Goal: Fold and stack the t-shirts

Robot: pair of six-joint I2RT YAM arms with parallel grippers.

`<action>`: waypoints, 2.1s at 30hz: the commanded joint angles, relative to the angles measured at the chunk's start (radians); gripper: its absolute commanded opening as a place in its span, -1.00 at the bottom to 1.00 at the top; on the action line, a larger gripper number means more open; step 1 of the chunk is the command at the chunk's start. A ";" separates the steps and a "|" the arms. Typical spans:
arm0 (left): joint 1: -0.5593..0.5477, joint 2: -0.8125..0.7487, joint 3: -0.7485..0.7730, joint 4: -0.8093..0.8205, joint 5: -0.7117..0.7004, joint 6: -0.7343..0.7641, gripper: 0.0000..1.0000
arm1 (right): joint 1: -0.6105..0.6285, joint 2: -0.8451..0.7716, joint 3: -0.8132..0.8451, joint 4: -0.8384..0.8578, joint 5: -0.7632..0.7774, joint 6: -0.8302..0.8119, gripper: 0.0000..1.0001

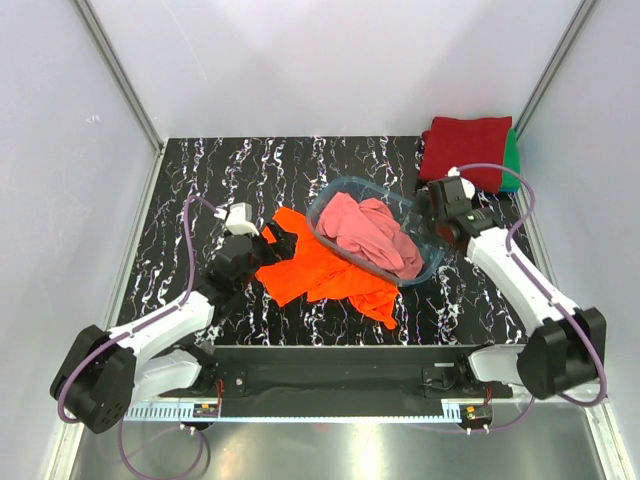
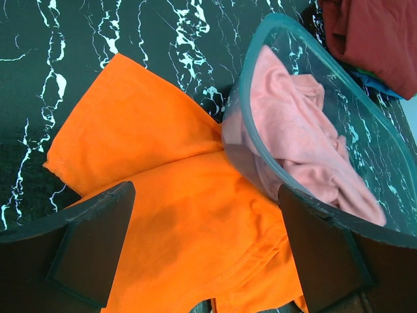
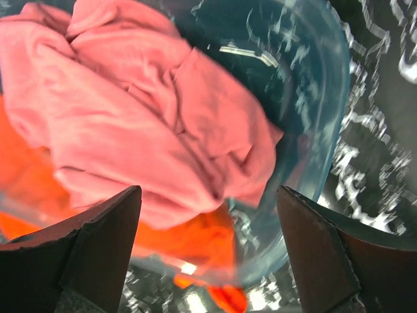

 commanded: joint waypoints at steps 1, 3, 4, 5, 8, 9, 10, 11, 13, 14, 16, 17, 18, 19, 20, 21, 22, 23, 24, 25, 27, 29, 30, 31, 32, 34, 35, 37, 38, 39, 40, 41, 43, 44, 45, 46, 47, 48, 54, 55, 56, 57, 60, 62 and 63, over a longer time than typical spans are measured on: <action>0.008 -0.019 -0.003 0.044 -0.024 -0.007 0.98 | 0.008 0.040 0.080 0.003 0.093 -0.139 0.83; 0.006 -0.015 0.002 0.043 -0.022 -0.007 0.98 | 0.008 0.060 0.102 0.027 0.128 -0.176 0.90; 0.006 -0.013 0.003 0.043 -0.019 -0.005 0.98 | 0.008 0.097 0.117 0.038 0.133 -0.232 0.92; 0.008 -0.009 0.006 0.041 -0.018 -0.007 0.98 | 0.009 0.120 0.137 0.050 0.136 -0.261 0.93; 0.008 -0.007 0.008 0.040 -0.018 -0.007 0.98 | 0.008 0.227 0.235 0.078 0.078 -0.392 0.99; 0.008 -0.009 0.005 0.040 -0.018 -0.005 0.98 | 0.008 0.252 0.270 0.092 0.041 -0.421 1.00; 0.008 -0.009 0.008 0.040 -0.019 -0.007 0.98 | 0.008 0.299 0.284 0.104 0.038 -0.482 0.99; 0.009 -0.007 0.006 0.040 -0.021 -0.005 0.98 | 0.008 0.319 0.295 0.133 0.039 -0.512 0.99; 0.008 -0.010 0.006 0.040 -0.019 -0.005 0.98 | 0.003 0.355 0.309 0.172 0.047 -0.596 0.99; 0.008 -0.009 0.006 0.040 -0.019 -0.008 0.98 | -0.011 0.385 0.307 0.228 0.022 -0.624 1.00; 0.009 -0.007 0.006 0.041 -0.019 -0.007 0.98 | -0.032 0.437 0.303 0.287 -0.131 -0.703 0.99; 0.009 -0.007 0.008 0.040 -0.019 -0.007 0.98 | -0.040 0.460 0.316 0.297 -0.156 -0.717 0.99; 0.008 -0.006 0.009 0.040 -0.019 -0.005 0.98 | -0.054 0.483 0.353 0.298 -0.166 -0.726 0.99; 0.008 -0.004 0.009 0.040 -0.018 -0.005 0.98 | -0.058 0.517 0.368 0.299 -0.166 -0.752 0.99; 0.009 -0.004 0.011 0.040 -0.018 -0.005 0.98 | -0.064 0.533 0.381 0.314 -0.166 -0.760 0.99; 0.008 -0.003 0.011 0.040 -0.018 -0.005 0.98 | -0.074 0.546 0.407 0.321 -0.191 -0.769 0.99; 0.009 -0.001 0.013 0.040 -0.018 -0.005 0.98 | -0.078 0.575 0.419 0.327 -0.191 -0.788 0.99; 0.009 0.004 0.016 0.038 -0.018 -0.002 0.98 | -0.080 0.589 0.444 0.331 -0.196 -0.797 0.99; 0.011 0.004 0.017 0.036 -0.016 -0.002 0.98 | -0.086 0.606 0.454 0.331 -0.200 -0.803 0.99; 0.009 0.008 0.022 0.036 -0.015 -0.001 0.98 | -0.094 0.634 0.467 0.328 -0.203 -0.820 0.99; 0.011 0.013 0.023 0.035 -0.013 -0.001 0.98 | -0.103 0.660 0.488 0.327 -0.226 -0.834 0.99; 0.011 0.014 0.026 0.033 -0.012 0.001 0.98 | -0.117 0.684 0.496 0.324 -0.228 -0.834 0.99; 0.011 0.014 0.026 0.033 -0.012 0.002 0.98 | -0.123 0.689 0.496 0.324 -0.254 -0.832 1.00; 0.012 0.014 0.026 0.035 -0.010 0.001 0.97 | -0.126 0.692 0.493 0.322 -0.268 -0.829 0.99; 0.014 0.019 0.028 0.035 -0.010 0.002 0.98 | -0.127 0.691 0.487 0.324 -0.281 -0.823 0.99; 0.017 0.022 0.031 0.033 -0.006 0.002 0.98 | -0.129 0.677 0.456 0.324 -0.358 -0.806 0.99; 0.017 0.025 0.034 0.032 -0.006 0.002 0.98 | -0.130 0.675 0.432 0.325 -0.383 -0.799 0.99; 0.018 0.030 0.039 0.027 -0.003 0.002 0.98 | -0.130 0.675 0.412 0.324 -0.447 -0.777 0.92; 0.020 0.030 0.040 0.026 -0.003 0.002 0.98 | -0.129 0.680 0.404 0.321 -0.452 -0.765 0.87; 0.020 0.028 0.040 0.026 -0.001 0.001 0.98 | -0.129 0.677 0.383 0.322 -0.455 -0.756 0.82; 0.020 0.027 0.039 0.027 -0.001 0.001 0.98 | -0.129 0.669 0.369 0.322 -0.461 -0.744 0.61; 0.021 0.024 0.036 0.027 -0.001 0.001 0.98 | -0.130 0.663 0.341 0.322 -0.435 -0.731 0.42; 0.023 0.024 0.034 0.029 -0.001 -0.002 0.98 | -0.129 0.645 0.314 0.322 -0.386 -0.690 -0.03; 0.023 0.022 0.034 0.029 0.001 -0.002 0.98 | -0.130 0.634 0.281 0.322 -0.333 -0.661 -0.14; 0.023 0.022 0.032 0.029 0.001 -0.001 0.98 | -0.129 0.622 0.263 0.322 -0.303 -0.651 -0.22; 0.026 0.022 0.032 0.027 0.001 -0.002 0.98 | -0.129 0.587 0.245 0.319 -0.267 -0.620 -0.37; 0.026 0.022 0.031 0.027 -0.001 -0.005 0.98 | -0.129 0.562 0.203 0.311 -0.181 -0.575 -0.45; 0.024 0.017 0.031 0.027 -0.001 -0.005 0.98 | -0.129 0.501 0.180 0.304 -0.138 -0.553 -0.52; 0.024 0.002 0.014 0.032 -0.003 -0.011 0.98 | -0.130 0.288 0.045 0.183 0.177 -0.466 -0.60; 0.024 -0.002 0.011 0.033 -0.001 -0.013 0.98 | -0.132 0.272 0.034 0.158 0.211 -0.461 -0.60; 0.024 -0.002 0.009 0.035 -0.001 -0.013 0.98 | -0.135 0.260 0.022 0.149 0.243 -0.454 -0.58; 0.026 -0.004 0.009 0.035 -0.002 -0.013 0.98 | -0.135 0.241 0.019 0.146 0.245 -0.449 -0.56; 0.024 -0.002 0.011 0.030 -0.003 -0.015 0.97 | -0.135 0.234 0.025 0.126 0.220 -0.467 -0.56; 0.024 -0.007 0.008 0.029 -0.004 -0.016 0.98 | -0.138 0.241 0.042 0.071 0.292 -0.469 -0.54; 0.024 -0.009 0.006 0.032 -0.004 -0.016 0.98 | -0.137 0.261 0.052 0.042 0.338 -0.475 -0.54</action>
